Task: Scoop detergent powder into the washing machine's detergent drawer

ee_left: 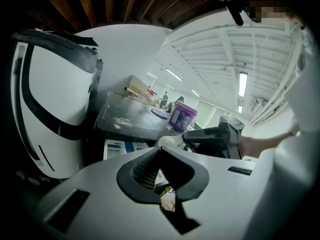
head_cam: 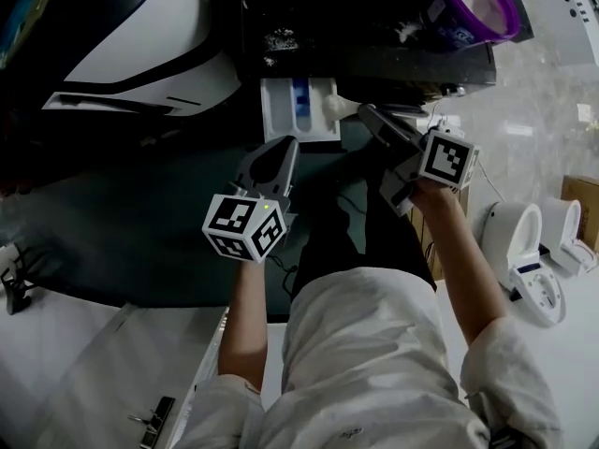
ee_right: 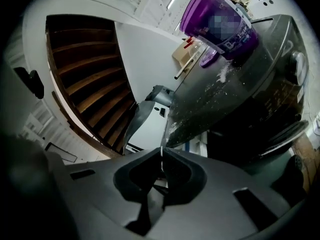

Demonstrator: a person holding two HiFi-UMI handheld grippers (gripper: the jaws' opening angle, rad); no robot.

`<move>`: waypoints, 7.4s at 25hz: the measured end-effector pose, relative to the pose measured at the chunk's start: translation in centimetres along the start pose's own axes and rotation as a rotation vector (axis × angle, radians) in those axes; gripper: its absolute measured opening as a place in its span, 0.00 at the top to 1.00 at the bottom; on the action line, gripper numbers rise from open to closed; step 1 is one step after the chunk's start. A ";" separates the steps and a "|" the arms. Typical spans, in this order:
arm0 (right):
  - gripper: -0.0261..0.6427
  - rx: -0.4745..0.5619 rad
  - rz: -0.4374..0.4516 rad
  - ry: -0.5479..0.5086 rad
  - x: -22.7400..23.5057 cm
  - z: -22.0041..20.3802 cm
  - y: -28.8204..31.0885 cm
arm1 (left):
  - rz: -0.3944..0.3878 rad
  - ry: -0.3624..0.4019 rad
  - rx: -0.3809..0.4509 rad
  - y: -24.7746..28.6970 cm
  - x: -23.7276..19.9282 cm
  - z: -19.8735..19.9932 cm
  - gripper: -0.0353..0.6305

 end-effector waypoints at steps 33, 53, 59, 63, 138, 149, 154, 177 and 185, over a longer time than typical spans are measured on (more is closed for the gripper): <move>0.94 -0.248 -0.162 -0.697 3.1 -4.1 4.1 | 0.022 -0.079 0.012 2.5 -1.9 -3.6 0.91; 0.95 -0.291 -0.194 -0.983 2.7 -3.9 5.6 | 0.036 -0.085 0.022 2.7 -2.3 -3.7 0.91; 0.95 -0.312 -0.192 -1.030 2.5 -4.0 5.9 | 0.041 -0.086 0.026 2.6 -2.4 -3.7 0.91; 0.95 -0.329 -0.200 -1.096 2.4 -4.0 6.2 | 0.040 -0.084 0.024 2.5 -2.4 -3.7 0.91; 0.95 -0.235 -0.222 -1.254 -3.0 -2.9 4.0 | 0.037 -0.039 0.078 -0.3 0.0 -0.6 0.91; 0.95 -0.150 -0.223 -0.965 -3.2 -1.6 2.5 | 0.035 -0.026 0.096 -1.5 0.8 0.5 0.91; 0.95 -0.100 -0.219 -0.835 -3.2 -1.2 1.5 | 0.031 -0.017 0.106 -2.0 1.3 1.0 0.91; 0.95 0.143 -0.097 -0.419 -7.1 0.9 -3.2 | 0.005 0.076 0.159 -4.0 4.1 4.8 0.91; 0.95 0.184 -0.088 -0.434 -8.8 1.2 -3.9 | -0.002 0.099 0.166 -3.6 4.9 6.6 0.91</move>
Point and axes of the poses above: the fingertips, and each gripper's own axes: y forward along the fingers, x to its right, z out of its top, the point moved 4 cm from there along -y, backward along the fingers
